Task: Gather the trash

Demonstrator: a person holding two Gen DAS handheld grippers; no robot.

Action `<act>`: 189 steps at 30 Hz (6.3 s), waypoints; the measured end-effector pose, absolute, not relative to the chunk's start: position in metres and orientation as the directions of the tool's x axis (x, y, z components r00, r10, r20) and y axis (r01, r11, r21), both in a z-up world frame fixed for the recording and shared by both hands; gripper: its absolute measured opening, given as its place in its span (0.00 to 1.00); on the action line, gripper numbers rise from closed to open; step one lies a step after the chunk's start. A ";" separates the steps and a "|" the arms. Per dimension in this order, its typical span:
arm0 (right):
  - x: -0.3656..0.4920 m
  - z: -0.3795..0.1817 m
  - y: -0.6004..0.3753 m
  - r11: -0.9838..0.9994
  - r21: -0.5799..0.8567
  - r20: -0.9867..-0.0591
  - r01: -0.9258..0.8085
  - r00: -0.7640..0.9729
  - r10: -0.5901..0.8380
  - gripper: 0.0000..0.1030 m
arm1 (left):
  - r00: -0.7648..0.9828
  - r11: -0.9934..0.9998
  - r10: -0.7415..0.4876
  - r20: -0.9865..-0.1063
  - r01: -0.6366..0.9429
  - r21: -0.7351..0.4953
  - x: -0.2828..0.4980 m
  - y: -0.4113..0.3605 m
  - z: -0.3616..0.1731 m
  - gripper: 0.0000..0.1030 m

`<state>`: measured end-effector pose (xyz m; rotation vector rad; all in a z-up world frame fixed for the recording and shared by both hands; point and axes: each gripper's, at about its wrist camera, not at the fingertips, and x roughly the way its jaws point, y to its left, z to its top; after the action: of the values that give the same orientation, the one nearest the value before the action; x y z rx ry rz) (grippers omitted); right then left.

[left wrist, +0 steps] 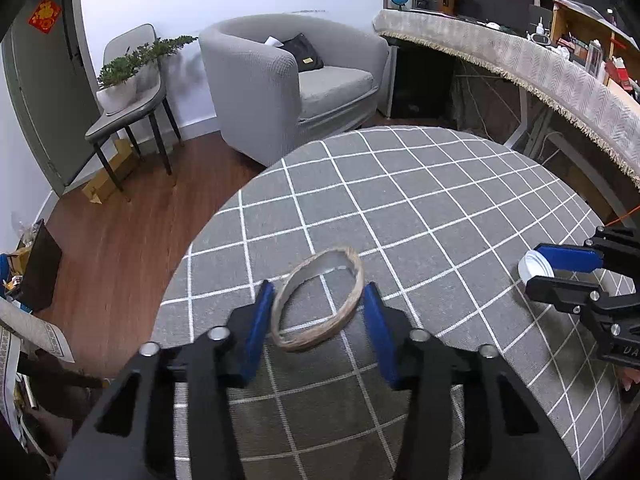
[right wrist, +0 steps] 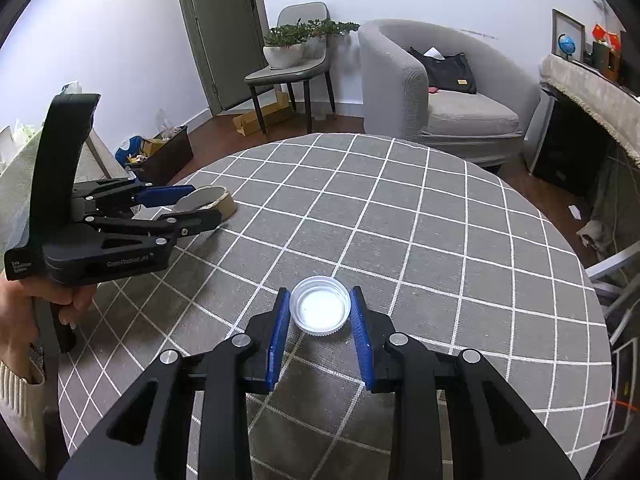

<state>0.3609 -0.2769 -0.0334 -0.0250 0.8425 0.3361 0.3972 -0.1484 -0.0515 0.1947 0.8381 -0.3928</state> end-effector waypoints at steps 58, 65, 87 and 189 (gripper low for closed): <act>0.319 -0.024 -0.067 0.867 0.098 -0.695 -0.488 0.590 0.410 0.29 | 0.636 0.966 -0.234 -0.735 0.241 -0.099 0.272 0.030 -0.057 0.45; 0.318 -0.032 -0.022 0.833 0.108 -0.711 -0.543 0.544 0.446 0.29 | 0.590 0.971 -0.228 -0.775 0.198 -0.135 0.267 0.068 -0.087 0.45; 0.321 -0.090 0.071 0.800 0.135 -0.811 -0.585 0.398 0.428 0.29 | 0.392 0.974 -0.224 -0.892 0.057 -0.219 0.258 0.159 -0.179 0.45; 0.295 -0.013 0.072 0.826 -0.027 -0.664 -0.562 0.628 0.405 0.51 | 0.851 0.992 0.080 -0.519 -0.116 -0.038 0.182 0.199 0.021 0.92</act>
<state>0.2952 0.0724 -0.0129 -0.2422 0.6968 0.5607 0.1817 0.1989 0.0213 -0.0688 0.5427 0.1036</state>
